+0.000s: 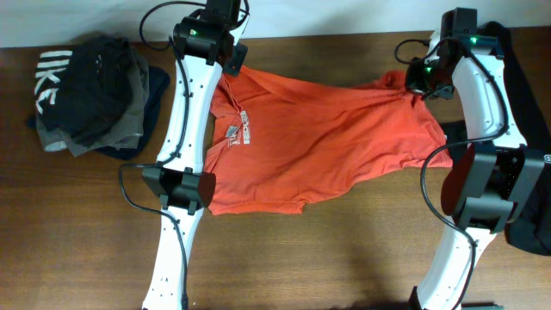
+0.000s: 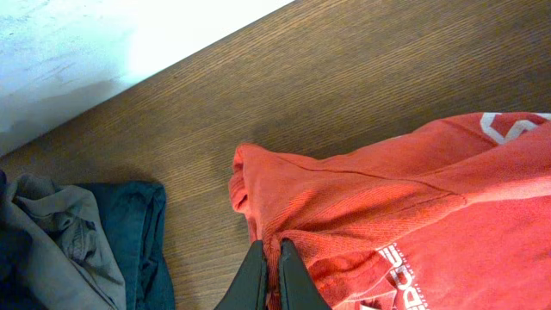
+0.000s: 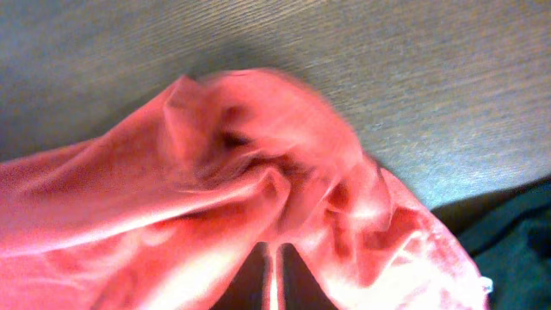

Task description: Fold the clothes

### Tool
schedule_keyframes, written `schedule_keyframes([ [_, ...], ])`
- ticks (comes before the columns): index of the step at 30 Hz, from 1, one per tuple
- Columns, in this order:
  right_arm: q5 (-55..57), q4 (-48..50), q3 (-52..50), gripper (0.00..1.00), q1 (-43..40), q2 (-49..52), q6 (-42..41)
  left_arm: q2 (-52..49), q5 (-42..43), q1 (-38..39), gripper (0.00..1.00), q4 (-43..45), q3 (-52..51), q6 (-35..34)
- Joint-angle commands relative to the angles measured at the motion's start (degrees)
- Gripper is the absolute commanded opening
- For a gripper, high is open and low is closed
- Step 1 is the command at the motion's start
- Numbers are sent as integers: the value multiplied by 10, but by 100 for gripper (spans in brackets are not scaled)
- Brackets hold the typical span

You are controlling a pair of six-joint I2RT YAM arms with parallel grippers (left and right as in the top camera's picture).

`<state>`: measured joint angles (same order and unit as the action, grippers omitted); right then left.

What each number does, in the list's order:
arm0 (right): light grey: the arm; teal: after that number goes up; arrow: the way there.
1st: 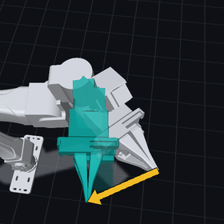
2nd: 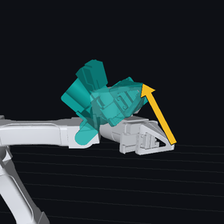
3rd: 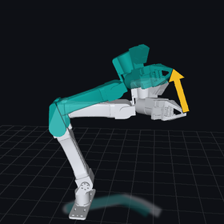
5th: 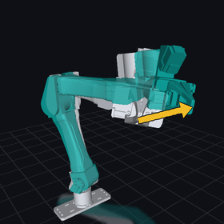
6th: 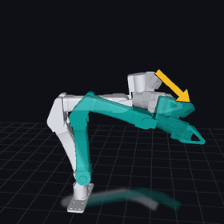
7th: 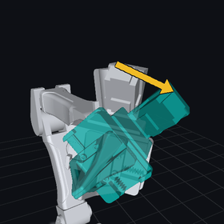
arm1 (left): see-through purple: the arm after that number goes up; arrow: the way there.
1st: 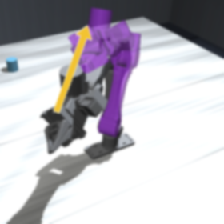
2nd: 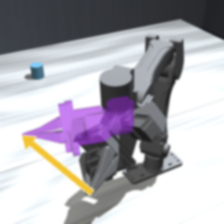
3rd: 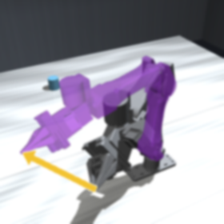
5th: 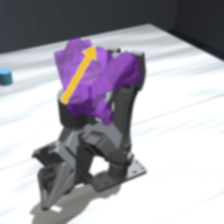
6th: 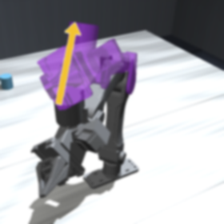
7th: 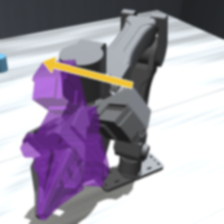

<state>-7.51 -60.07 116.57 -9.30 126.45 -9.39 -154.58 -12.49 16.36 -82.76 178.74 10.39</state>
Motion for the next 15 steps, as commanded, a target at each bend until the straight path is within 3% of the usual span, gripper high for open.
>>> schedule_keyframes([
  [1, 5, -3, 11, 4, 3, -22, 1, 21, -8, -3, 1, 0, 11, -7],
  [9, 5, -11, 9, 7, 3, -21, 1, 21, -8, -3, 1, -1, 11, -7],
  [15, 7, 23, -22, 41, 3, 9, 15, 21, -6, -3, 1, 0, 10, -7],
])
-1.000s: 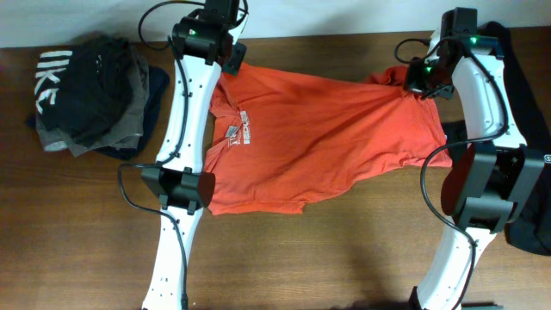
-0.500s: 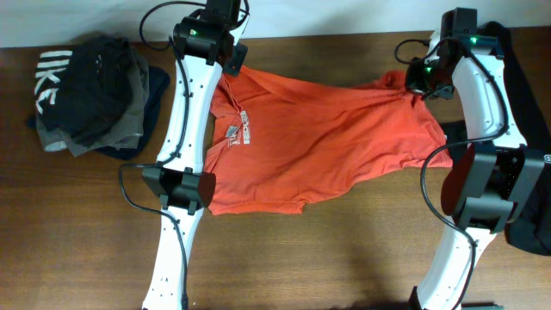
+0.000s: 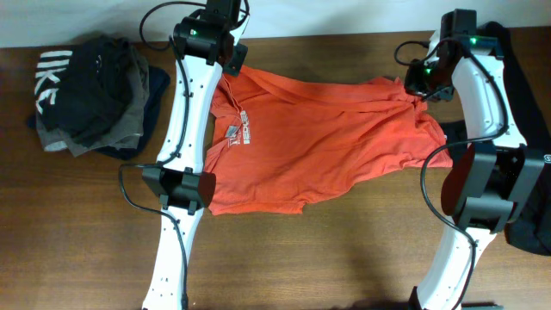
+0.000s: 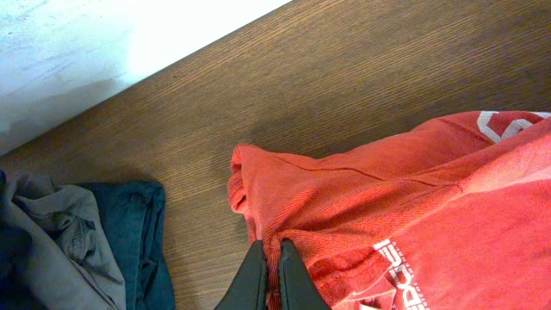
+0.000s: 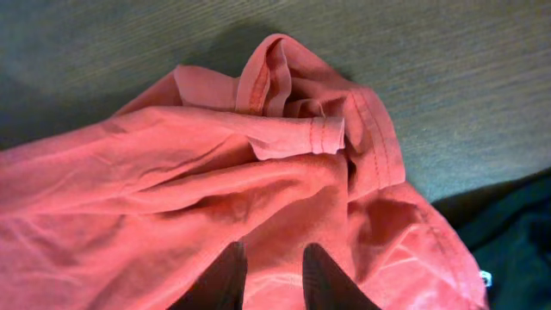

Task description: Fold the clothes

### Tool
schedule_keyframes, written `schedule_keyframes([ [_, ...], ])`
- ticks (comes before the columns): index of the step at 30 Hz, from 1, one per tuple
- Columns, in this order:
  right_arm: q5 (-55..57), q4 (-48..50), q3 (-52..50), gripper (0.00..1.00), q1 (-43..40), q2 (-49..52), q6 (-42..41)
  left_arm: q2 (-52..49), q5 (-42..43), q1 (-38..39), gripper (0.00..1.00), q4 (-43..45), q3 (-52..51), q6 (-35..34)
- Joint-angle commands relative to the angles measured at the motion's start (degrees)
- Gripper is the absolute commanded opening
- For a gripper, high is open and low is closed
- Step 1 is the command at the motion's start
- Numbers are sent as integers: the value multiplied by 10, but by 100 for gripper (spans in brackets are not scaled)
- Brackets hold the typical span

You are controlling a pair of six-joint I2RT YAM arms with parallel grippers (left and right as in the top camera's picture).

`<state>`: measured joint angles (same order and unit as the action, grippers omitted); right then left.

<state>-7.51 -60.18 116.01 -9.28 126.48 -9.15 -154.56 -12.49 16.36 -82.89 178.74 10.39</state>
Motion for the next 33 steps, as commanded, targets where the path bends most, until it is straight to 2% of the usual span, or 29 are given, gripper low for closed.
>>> schedule_keyframes([
  [1, 7, 38, -18, 44, 3, 16, 19, 20, -4, -3, 1, 1, 10, -7],
  [10, 7, 142, -18, 65, 2, 54, 60, 20, -4, -3, 1, 1, 10, -7],
  [13, 7, 163, -18, 76, 2, 70, 106, 20, -4, -3, 1, 1, 10, -7],
  [16, 7, 179, -18, 82, 0, 80, 148, 20, -4, -3, 1, 1, 10, -7],
  [20, 4, 190, -18, 80, -10, 92, 154, 20, -4, -3, 1, 1, 10, -7],
  [24, -32, 179, -19, 52, -17, 99, 154, 20, -4, -3, 1, 1, 10, -7],
  [25, -39, 174, -19, 49, -17, 99, 154, 20, -4, -3, 1, 1, 10, -7],
  [30, -52, 140, -19, 49, -17, 99, 166, 20, -4, -3, 1, 1, 10, -7],
  [33, -52, 123, -18, 61, -17, 99, 208, 20, -4, -3, 1, -2, 10, -7],
])
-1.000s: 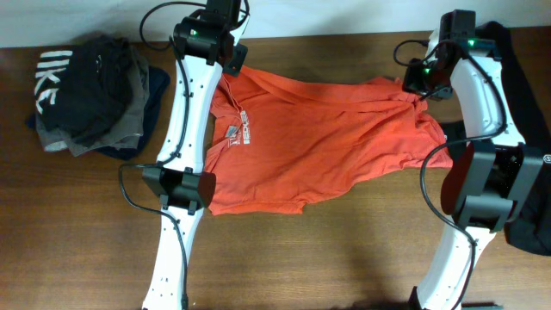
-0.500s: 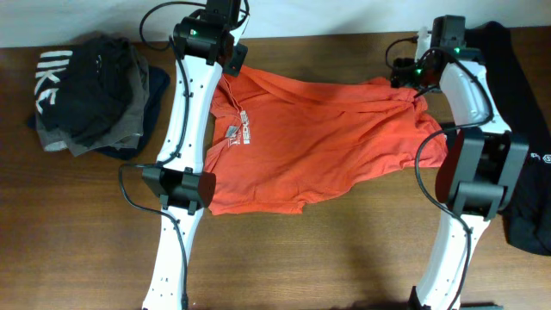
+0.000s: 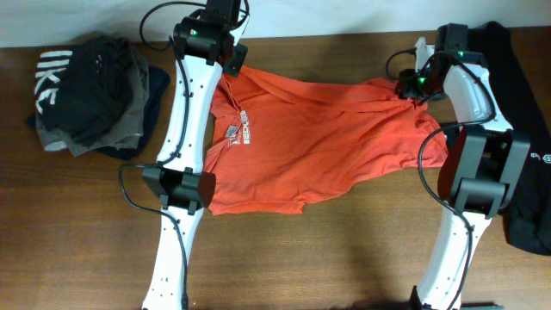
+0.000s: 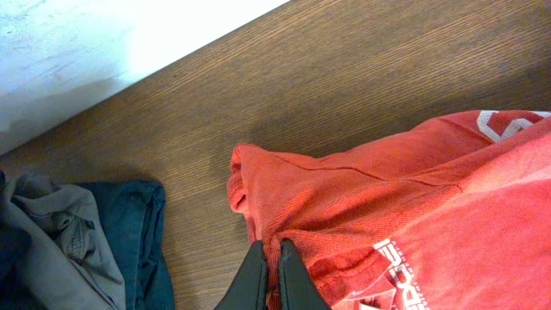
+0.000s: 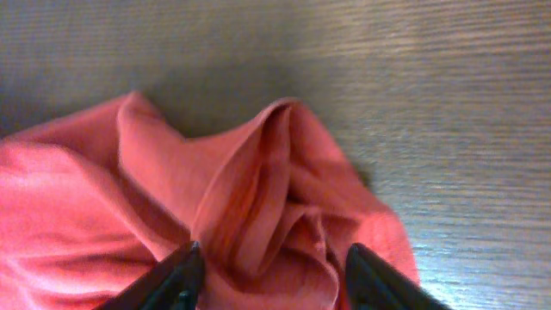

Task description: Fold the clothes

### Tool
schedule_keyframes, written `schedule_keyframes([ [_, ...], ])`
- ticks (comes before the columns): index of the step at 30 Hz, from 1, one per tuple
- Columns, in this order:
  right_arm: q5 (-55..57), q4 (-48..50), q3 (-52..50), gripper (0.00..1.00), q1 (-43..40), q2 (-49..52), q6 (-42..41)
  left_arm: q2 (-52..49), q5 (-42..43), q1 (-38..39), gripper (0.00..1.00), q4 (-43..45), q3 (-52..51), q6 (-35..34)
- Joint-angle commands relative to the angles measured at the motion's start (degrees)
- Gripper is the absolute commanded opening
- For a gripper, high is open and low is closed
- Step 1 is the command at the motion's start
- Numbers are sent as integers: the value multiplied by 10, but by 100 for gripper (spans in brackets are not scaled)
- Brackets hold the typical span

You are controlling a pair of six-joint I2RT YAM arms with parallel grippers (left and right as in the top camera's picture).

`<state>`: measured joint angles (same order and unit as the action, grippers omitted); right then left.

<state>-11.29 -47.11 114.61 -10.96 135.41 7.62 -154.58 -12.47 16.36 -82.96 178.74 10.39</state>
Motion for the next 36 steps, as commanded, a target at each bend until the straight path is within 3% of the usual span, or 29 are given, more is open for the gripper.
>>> schedule_keyframes([
  [1, -14, -12, -4, 63, -1, 9, 56, 21, -5, -3, 1, -2, 10, -7],
  [6, -17, -24, -4, 64, -2, 9, 104, 21, -5, -3, 1, -3, 10, -7],
  [8, -19, -24, -4, 58, -2, 9, 104, 21, -4, -3, 1, -3, 10, -7],
  [9, -21, -24, -4, 51, -2, 9, 104, 21, -4, -3, 1, -3, 10, -7],
  [10, -22, -24, -4, 30, -2, 9, 103, 21, -5, -3, 1, -3, 10, -7],
  [12, -22, -26, -4, 4, -2, 9, 87, 21, -5, -3, 1, -3, 10, -7],
  [21, -23, -83, 43, 4, -3, -30, 8, 36, -8, -3, 1, 19, 10, -7],
  [36, -15, -348, 424, 4, -5, -118, -38, 205, -125, -12, 1, 45, 10, -7],
])
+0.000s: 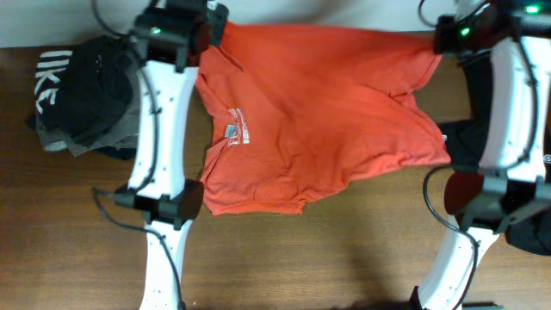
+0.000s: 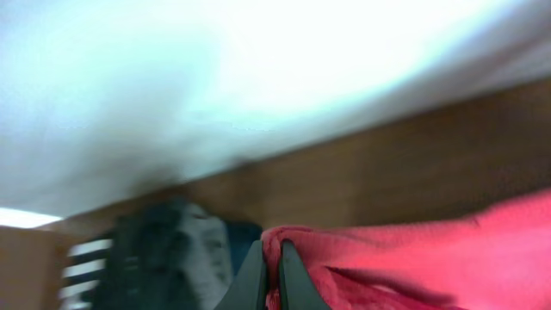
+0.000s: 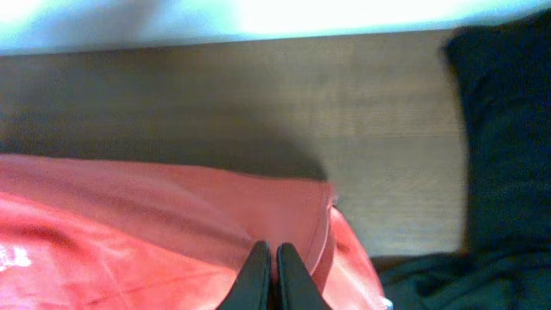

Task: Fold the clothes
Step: 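Lift the shirt with both grippers, shake it, and lay it flat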

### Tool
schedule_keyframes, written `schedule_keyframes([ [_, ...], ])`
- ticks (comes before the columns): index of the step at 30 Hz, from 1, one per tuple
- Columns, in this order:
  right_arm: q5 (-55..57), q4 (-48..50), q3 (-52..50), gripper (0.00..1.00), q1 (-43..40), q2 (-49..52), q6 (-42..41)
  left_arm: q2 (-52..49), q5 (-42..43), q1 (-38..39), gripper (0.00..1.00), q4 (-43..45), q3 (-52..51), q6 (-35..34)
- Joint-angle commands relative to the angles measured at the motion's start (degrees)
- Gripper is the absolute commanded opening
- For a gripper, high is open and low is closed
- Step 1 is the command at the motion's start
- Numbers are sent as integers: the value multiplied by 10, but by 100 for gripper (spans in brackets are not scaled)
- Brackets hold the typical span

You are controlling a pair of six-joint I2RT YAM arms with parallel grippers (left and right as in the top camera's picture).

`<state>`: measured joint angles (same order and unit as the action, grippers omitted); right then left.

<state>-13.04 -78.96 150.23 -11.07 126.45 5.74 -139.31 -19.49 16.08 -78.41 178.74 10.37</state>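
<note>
The orange shirt is held up by its two far corners and stretched flat between the arms, with its lower hem resting on the wooden table. My left gripper is shut on the far left corner; the blurred left wrist view shows its closed tips pinching orange cloth. At the far right corner, my right gripper is shut on the shirt, tips together on the fabric.
A pile of dark and grey clothes lies at the table's left end, also seen blurred as a pile. A black garment sits at the right edge, showing as dark cloth. The table's far edge meets a white wall.
My right gripper was open around a fold of the shirt's right sleeve; now it is shut on the cloth. Both grippers are higher and farther back, and the shirt's far edge is lifted and spread.
Both grippers were first shut on the shirt's far corners as it lay rumpled on the table. The right one then stood open over the sleeve, and later wider at a fold nearer the edge. Now it grips again and both hold the shirt raised and taut.
</note>
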Motion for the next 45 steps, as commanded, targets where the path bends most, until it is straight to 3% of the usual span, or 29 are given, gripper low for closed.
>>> schedule_keyframes([
  [1, 2, -43, 91, 4, -7, -33, -23, 63, -64, -9, 1, -1, 10, -7],
  [7, 2, -113, 214, 4, -28, -61, -48, 140, -87, -9, 1, -5, 10, -5],
  [13, 2, -165, 267, 4, -54, -127, -52, 230, -87, -9, 1, -19, 10, -5],
  [30, 50, -183, 268, 4, -70, -418, -69, 506, -47, -9, 1, -91, 9, -7],
  [38, 88, -184, 250, 4, -70, -454, -80, 542, -40, -9, 1, -91, -8, -7],
  [45, 88, -183, 149, 4, -70, -438, -77, 520, -41, -9, 1, -69, -119, -7],
])
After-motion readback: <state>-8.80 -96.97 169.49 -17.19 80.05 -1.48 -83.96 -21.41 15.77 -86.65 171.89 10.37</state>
